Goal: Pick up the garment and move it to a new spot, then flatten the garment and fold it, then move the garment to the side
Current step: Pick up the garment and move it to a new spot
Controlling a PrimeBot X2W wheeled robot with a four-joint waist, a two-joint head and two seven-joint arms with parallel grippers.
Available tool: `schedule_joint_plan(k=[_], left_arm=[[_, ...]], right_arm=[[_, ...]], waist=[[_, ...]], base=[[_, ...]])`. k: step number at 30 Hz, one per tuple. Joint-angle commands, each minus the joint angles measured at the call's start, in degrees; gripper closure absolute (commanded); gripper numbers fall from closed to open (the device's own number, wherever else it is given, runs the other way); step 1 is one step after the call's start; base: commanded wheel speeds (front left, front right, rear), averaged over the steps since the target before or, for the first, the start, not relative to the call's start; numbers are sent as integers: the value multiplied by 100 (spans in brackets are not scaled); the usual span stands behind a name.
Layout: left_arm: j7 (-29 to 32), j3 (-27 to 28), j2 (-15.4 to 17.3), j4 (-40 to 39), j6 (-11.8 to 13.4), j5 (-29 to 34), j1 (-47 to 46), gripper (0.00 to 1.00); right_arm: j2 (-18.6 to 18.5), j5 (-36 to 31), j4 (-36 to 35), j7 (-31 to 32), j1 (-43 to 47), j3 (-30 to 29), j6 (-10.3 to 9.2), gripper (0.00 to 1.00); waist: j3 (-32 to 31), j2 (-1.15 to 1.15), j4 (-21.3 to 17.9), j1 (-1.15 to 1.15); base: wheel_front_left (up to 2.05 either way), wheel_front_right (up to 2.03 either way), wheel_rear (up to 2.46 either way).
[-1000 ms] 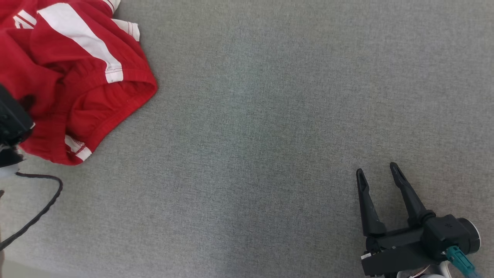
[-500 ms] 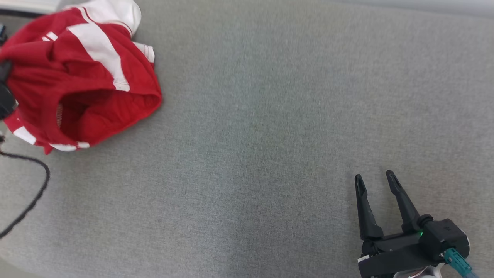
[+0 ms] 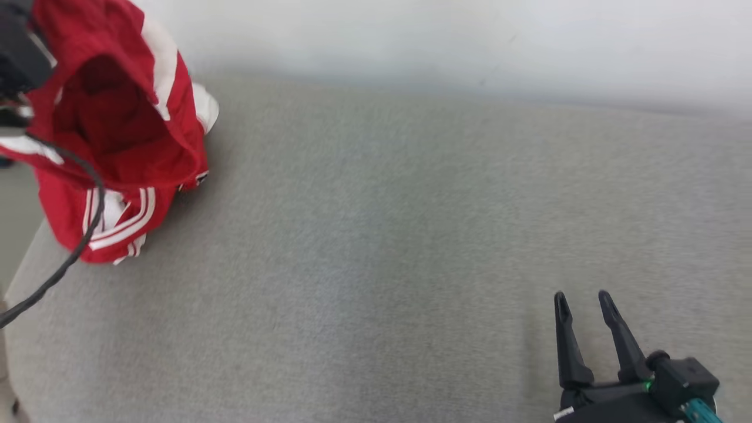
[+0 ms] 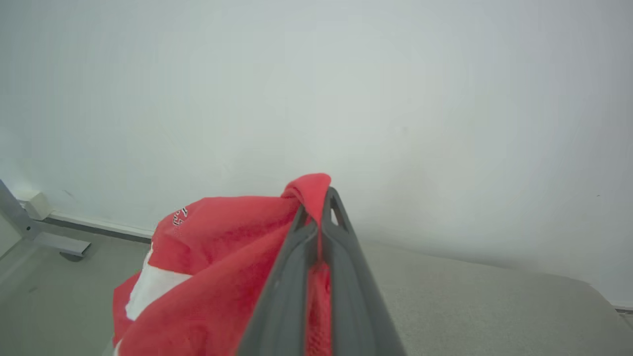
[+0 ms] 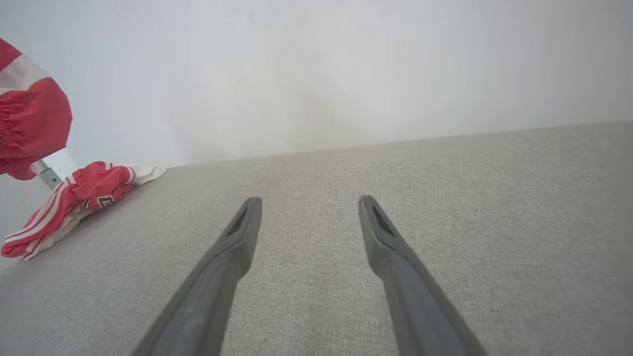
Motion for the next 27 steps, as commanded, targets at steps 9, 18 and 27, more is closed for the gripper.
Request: schedule_joint_plan(k=[9, 18, 27], left_arm=[[-89, -608, -644, -91, -548, -396, -248, 100], [-112, -1169, -1071, -143, -676, -556, 216, 100], [-814, -1581, -1491, 261, -719, -480, 1348, 100]], right_arm=[[4, -94, -95, -38, 439, -316, -12, 0], [2, -91, -216, -14, 494, -311, -12, 0], [1, -61, -229, 20, 472, -267, -12, 0]], waist=[[-906, 1, -1282, 1], [-937, 1, -1977, 1], [-868, 1, -2335, 1]], base=[[0, 0, 0], [0, 0, 0], [0, 0, 0]])
